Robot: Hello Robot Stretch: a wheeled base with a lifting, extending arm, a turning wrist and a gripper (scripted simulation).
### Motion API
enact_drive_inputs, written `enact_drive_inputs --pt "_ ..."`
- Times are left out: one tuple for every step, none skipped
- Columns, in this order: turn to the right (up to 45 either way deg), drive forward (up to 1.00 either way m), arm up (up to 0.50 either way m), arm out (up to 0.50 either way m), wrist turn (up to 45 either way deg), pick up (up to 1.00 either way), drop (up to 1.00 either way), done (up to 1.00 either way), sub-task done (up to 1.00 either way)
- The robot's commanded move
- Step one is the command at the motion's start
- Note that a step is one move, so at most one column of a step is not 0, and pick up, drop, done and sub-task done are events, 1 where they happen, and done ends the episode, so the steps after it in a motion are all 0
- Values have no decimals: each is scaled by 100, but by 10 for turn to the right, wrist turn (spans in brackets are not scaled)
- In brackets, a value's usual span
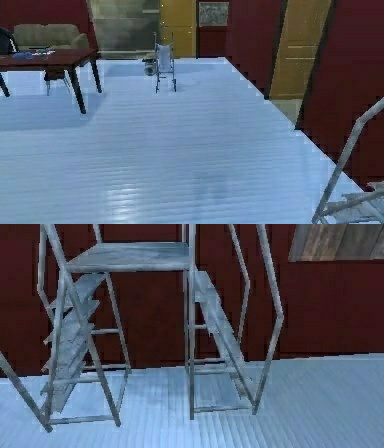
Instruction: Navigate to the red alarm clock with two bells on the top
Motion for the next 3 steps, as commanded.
enact_drive_inputs --pt "0 100 0 0 0 0 0 0 0" --pt "60 0 0 0 0 0 0 0 0" --pt "0 20 0 0 0 0 0 0 0"
